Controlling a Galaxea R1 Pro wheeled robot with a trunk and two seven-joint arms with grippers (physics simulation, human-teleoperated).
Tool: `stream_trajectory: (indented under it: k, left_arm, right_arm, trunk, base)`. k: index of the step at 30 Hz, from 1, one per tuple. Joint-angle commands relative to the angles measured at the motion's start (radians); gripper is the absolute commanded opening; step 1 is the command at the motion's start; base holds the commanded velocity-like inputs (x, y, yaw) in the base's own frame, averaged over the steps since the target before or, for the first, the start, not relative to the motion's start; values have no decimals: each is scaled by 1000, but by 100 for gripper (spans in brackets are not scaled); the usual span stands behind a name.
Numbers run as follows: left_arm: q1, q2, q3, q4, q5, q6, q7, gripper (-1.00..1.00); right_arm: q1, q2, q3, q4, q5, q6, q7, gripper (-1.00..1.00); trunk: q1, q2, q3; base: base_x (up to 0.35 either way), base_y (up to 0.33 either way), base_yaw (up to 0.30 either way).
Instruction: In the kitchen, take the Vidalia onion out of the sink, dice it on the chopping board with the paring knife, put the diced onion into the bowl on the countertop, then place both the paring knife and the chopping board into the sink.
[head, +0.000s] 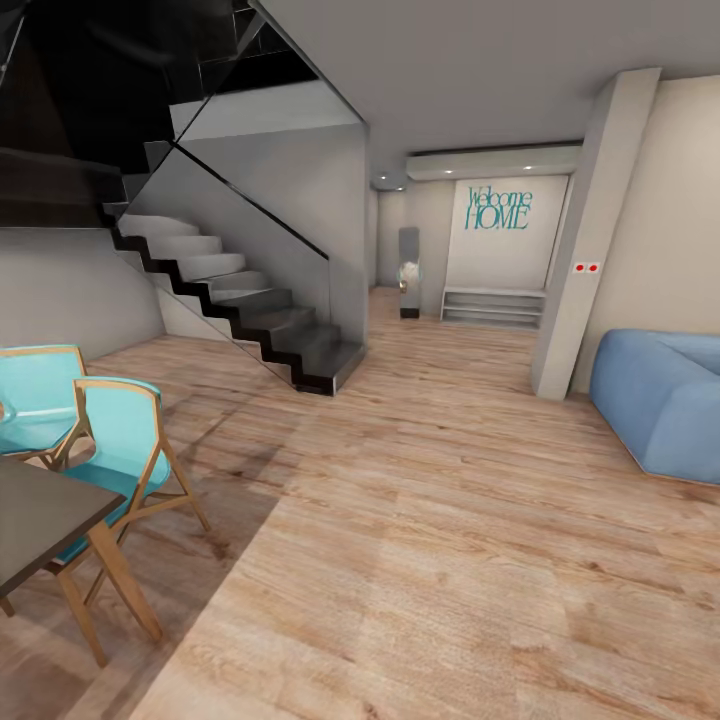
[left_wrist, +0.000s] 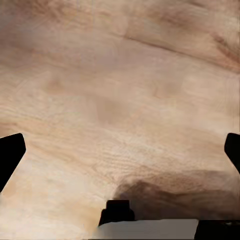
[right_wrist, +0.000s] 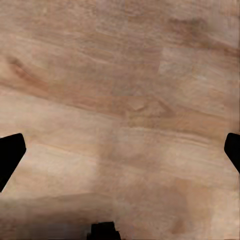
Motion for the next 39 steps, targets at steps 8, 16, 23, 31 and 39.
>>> stream_trajectory:
  k: [8, 16, 23, 31, 39]
  left_arm:
    - [0, 10, -1, -101, 2, -7, 0, 100]
    - [0, 30, 0, -95, 5, -9, 0, 100]
    - [0, 28, 0, -83, 6, -12, 1, 100]
    - [0, 27, 0, -55, 6, -64, 2, 100]
    - [0, 26, -1, -50, 7, -78, 2, 100]
  right_arm:
    - [-8, 1, 6, -133, -5, -98, 15, 100]
    - [-8, 1, 4, -119, -5, -110, 15, 100]
    - [-8, 1, 3, -119, -4, -110, 14, 100]
    - [-8, 3, 2, -119, -3, -110, 11, 100]
    - [-8, 4, -1, -117, -4, -110, 10, 100]
  trunk:
    - [0, 0, -1]
    - [0, 0, -1]
    - [0, 0, -1]
    - [0, 0, -1]
    - [0, 0, -1]
  base:
    - [0, 0, 0]
    - [0, 0, 0]
    - [0, 0, 0]
    - [0, 0, 0]
    - [0, 0, 25]
